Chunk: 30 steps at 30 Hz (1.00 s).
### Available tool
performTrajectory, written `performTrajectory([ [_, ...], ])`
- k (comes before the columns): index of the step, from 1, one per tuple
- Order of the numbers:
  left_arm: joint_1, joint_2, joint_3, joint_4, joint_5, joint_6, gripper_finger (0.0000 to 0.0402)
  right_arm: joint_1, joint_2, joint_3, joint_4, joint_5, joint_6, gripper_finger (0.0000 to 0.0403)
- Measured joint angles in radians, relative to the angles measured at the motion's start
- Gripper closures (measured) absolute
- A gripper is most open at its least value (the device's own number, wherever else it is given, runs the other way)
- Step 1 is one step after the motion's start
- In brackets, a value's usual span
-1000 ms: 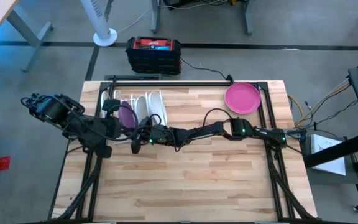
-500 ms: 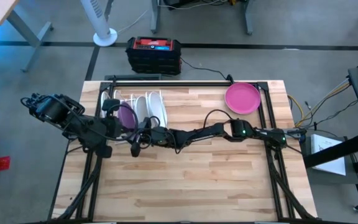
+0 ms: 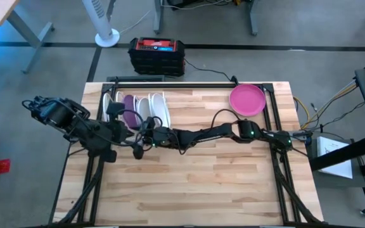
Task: Sort dishes
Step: Put the pink plate into the white dish rack
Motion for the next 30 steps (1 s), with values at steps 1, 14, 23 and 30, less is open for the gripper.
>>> performTrajectory([
  [1, 0.000, 0.005, 0.000, 0.000, 0.005, 0.000, 0.0401, 0.000, -0.007, 0.000, -0.010, 0.000, -0.016, 0.0067],
  [14, -0.020, 0.010, 0.000, -0.017, 0.022, -0.020, 0.0401, 0.002, -0.122, 0.001, -0.324, -0.034, -0.218, 0.0062],
  [23, -0.021, -0.028, 0.026, -0.012, 0.016, -0.056, 0.0401, -0.006, -0.266, 0.000, -0.675, -0.017, -0.306, 0.0062],
  [30, -0.029, -0.034, 0.008, -0.013, 0.014, -0.087, 0.0402, -0.007, -0.392, -0.009, -0.979, 0.049, -0.332, 0.0062],
])
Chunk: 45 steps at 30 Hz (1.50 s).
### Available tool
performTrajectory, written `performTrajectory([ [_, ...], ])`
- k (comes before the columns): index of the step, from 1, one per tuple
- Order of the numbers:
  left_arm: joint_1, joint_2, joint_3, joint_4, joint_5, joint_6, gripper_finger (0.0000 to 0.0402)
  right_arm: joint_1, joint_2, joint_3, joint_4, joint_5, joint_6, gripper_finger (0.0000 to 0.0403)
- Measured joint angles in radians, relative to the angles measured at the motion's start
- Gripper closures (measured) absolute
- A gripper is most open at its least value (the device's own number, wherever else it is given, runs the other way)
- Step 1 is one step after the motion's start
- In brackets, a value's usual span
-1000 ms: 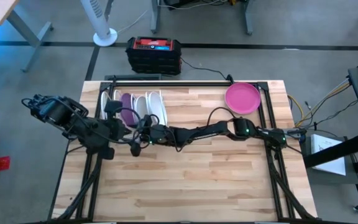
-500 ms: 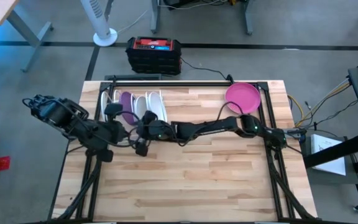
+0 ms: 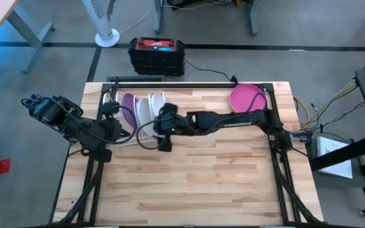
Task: Sort dishes
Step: Put the pink plate into the white dish rack
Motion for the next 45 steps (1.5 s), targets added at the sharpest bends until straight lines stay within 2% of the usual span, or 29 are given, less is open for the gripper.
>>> performTrajectory([
  [5, -0.032, -0.012, -0.036, -0.004, -0.001, -0.060, 0.0402, -0.028, -0.099, -0.071, -0.235, 0.155, 0.051, 0.0062],
  [10, -0.077, -0.038, -0.109, -0.005, -0.002, -0.141, 0.0401, -0.062, -0.269, -0.312, -0.259, 0.193, 0.144, 0.0062],
  [12, -0.088, -0.048, -0.147, -0.004, -0.002, -0.172, 0.0402, -0.072, -0.349, -0.440, -0.188, 0.196, 0.172, 0.0062],
  [17, -0.094, -0.069, -0.237, -0.004, -0.040, -0.201, 0.0401, -0.072, -0.498, -0.760, 0.147, 0.198, 0.195, 0.0063],
  [21, -0.094, -0.069, -0.282, 0.003, -0.138, -0.201, 0.0401, -0.072, -0.541, -0.948, 0.371, 0.198, 0.223, 0.0077],
  [24, -0.094, -0.068, -0.310, 0.009, -0.207, -0.209, 0.0402, -0.073, -0.547, -1.037, 0.452, 0.231, 0.247, 0.0089],
  [28, -0.094, -0.065, -0.337, 0.010, -0.277, -0.262, 0.0402, -0.075, -0.549, -1.106, 0.412, 0.387, 0.281, 0.0097],
  [33, -0.093, -0.062, -0.393, 0.020, -0.327, -0.348, 0.0401, -0.075, -0.551, -1.126, 0.205, 0.594, 0.380, 0.0098],
  [39, -0.093, -0.048, -0.470, 0.062, -0.370, -0.446, 0.0401, -0.083, -0.551, -1.127, 0.024, 0.651, 0.509, 0.0098],
  [45, -0.093, -0.018, -0.517, 0.199, -0.453, -0.411, 0.0401, -0.086, -0.551, -1.120, 0.019, 0.654, 0.530, 0.0105],
])
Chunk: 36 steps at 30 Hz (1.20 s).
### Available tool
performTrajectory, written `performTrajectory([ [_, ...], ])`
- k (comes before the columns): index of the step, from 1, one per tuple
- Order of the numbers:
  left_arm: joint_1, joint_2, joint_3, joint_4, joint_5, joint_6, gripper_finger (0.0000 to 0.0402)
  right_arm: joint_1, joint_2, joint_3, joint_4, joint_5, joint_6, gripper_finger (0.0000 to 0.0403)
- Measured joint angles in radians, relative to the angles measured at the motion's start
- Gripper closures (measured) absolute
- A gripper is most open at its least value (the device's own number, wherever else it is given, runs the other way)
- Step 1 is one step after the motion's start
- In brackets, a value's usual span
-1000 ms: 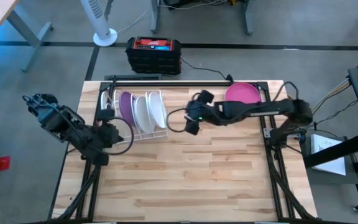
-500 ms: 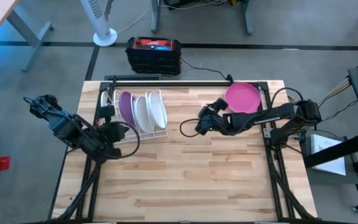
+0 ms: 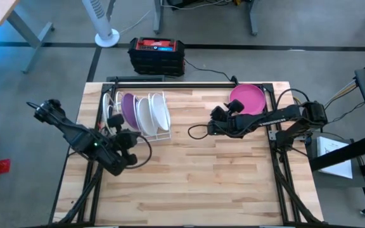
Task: Sort dishes
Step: Put the pink plate into the white dish rack
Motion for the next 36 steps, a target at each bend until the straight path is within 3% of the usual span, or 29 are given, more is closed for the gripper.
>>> performTrajectory([
  [6, 0.000, 0.034, 0.004, 0.042, -0.115, 0.059, 0.0401, -0.001, -0.002, 0.004, -0.016, 0.005, -0.025, 0.0117],
  [10, 0.000, 0.050, 0.031, 0.045, -0.198, 0.062, 0.0401, -0.025, -0.002, 0.001, -0.099, -0.002, 0.048, 0.0125],
  [15, 0.000, 0.067, 0.077, 0.067, -0.215, 0.062, 0.0401, -0.062, -0.003, -0.004, -0.223, -0.005, 0.129, 0.0132],
  [24, 0.002, 0.130, 0.147, 0.115, -0.292, 0.113, 0.0401, -0.111, -0.021, -0.069, -0.232, -0.005, 0.093, 0.0130],
  [29, 0.007, 0.185, 0.180, 0.136, -0.384, 0.180, 0.0401, -0.113, -0.123, -0.129, -0.229, -0.023, 0.093, 0.0137],
  [36, 0.025, 0.277, 0.229, 0.136, -0.441, 0.231, 0.0401, -0.130, -0.377, -0.218, -0.218, -0.110, 0.092, 0.0137],
])
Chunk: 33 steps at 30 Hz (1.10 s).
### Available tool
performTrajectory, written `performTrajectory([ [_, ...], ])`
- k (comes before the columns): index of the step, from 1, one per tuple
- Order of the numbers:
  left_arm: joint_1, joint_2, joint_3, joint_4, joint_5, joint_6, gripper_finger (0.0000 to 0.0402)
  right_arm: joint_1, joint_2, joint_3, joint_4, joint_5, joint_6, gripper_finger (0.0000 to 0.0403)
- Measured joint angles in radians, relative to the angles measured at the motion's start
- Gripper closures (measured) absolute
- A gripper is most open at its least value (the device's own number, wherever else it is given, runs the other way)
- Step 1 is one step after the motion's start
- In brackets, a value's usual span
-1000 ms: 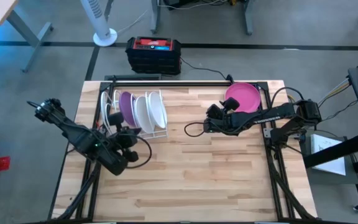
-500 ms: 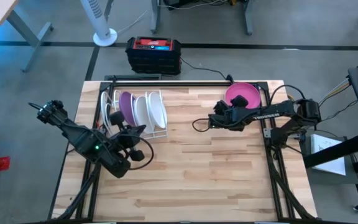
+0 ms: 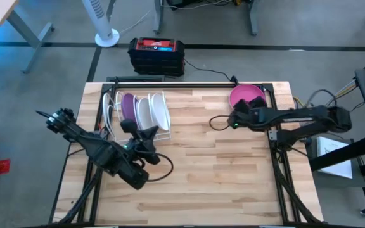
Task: Sort dishes
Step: Put the pink plate into the white dish rack
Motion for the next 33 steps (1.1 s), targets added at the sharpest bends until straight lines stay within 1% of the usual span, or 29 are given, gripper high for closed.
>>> performTrajectory([
  [6, 0.020, 0.063, 0.064, -0.001, -0.001, 0.031, 0.0402, -0.050, -0.175, -0.051, 0.020, -0.124, 0.002, 0.0138],
  [9, 0.027, 0.095, 0.105, -0.002, -0.001, 0.033, 0.0401, -0.067, -0.226, -0.078, 0.038, -0.128, -0.002, 0.0142],
  [12, 0.030, 0.125, 0.143, -0.002, 0.000, 0.034, 0.0401, -0.076, -0.246, -0.095, 0.041, -0.131, -0.005, 0.0144],
  [16, 0.029, 0.168, 0.180, 0.000, 0.001, 0.032, 0.0401, -0.104, -0.235, -0.100, 0.042, -0.151, -0.007, 0.0141],
  [20, 0.029, 0.213, 0.220, 0.001, 0.002, 0.024, 0.0401, -0.173, -0.203, -0.098, 0.043, -0.260, -0.025, 0.0141],
  [23, 0.030, 0.249, 0.255, 0.001, 0.002, 0.023, 0.0401, -0.229, -0.174, -0.099, 0.066, -0.305, -0.074, 0.0146],
  [28, 0.030, 0.308, 0.332, 0.001, 0.001, 0.028, 0.0401, -0.294, -0.116, -0.099, 0.147, -0.335, -0.153, 0.0153],
  [33, 0.035, 0.373, 0.425, -0.007, 0.001, 0.066, 0.0401, -0.297, -0.076, -0.099, 0.190, -0.334, -0.180, 0.0159],
])
